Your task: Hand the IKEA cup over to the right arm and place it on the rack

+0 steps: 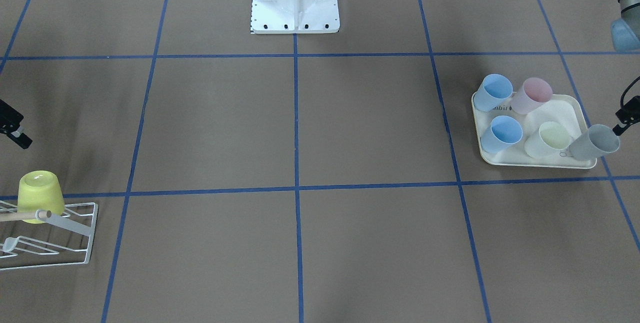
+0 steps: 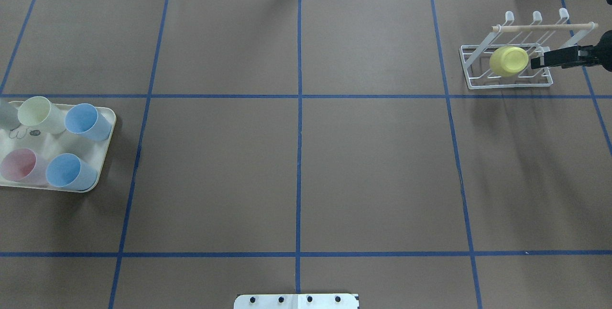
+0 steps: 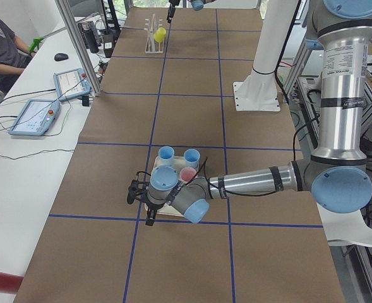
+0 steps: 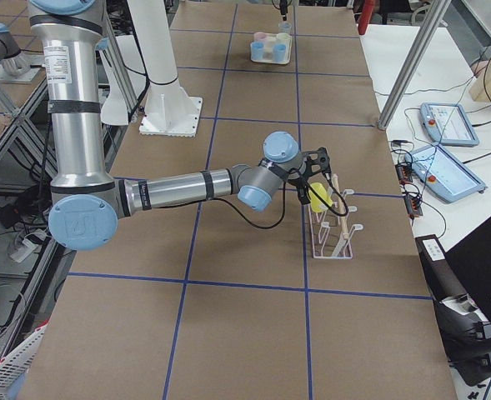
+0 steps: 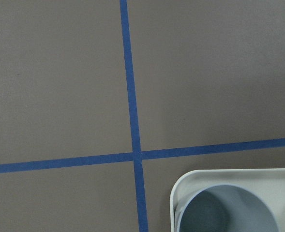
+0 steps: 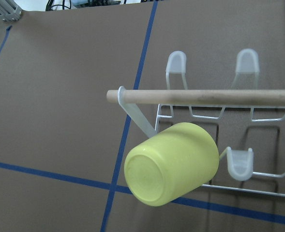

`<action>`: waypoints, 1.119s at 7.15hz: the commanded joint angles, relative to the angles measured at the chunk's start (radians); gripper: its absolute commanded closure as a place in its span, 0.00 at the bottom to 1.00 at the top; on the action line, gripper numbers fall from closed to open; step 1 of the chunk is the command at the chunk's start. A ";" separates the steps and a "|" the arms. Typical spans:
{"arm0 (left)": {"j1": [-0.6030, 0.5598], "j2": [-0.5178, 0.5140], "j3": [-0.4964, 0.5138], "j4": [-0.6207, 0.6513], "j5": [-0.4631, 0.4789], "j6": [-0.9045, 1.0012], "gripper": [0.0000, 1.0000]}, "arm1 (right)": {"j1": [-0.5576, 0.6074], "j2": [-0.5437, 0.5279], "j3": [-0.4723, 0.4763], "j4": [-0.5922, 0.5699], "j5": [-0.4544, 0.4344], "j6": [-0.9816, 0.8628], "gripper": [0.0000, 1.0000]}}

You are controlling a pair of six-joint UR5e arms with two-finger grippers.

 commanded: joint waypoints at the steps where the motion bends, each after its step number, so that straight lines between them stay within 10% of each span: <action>1: 0.033 -0.009 0.004 0.048 -0.003 0.000 0.09 | 0.000 -0.027 0.013 -0.001 0.031 0.000 0.02; 3: 0.047 -0.012 0.019 0.053 -0.004 0.000 0.35 | -0.027 -0.038 0.015 -0.007 0.033 0.000 0.02; 5: 0.050 -0.020 0.021 0.073 -0.006 0.000 0.90 | -0.029 -0.042 0.027 -0.024 0.033 0.000 0.02; 8: 0.050 -0.035 0.016 0.100 -0.121 0.000 1.00 | -0.031 -0.041 0.028 -0.024 0.033 0.000 0.02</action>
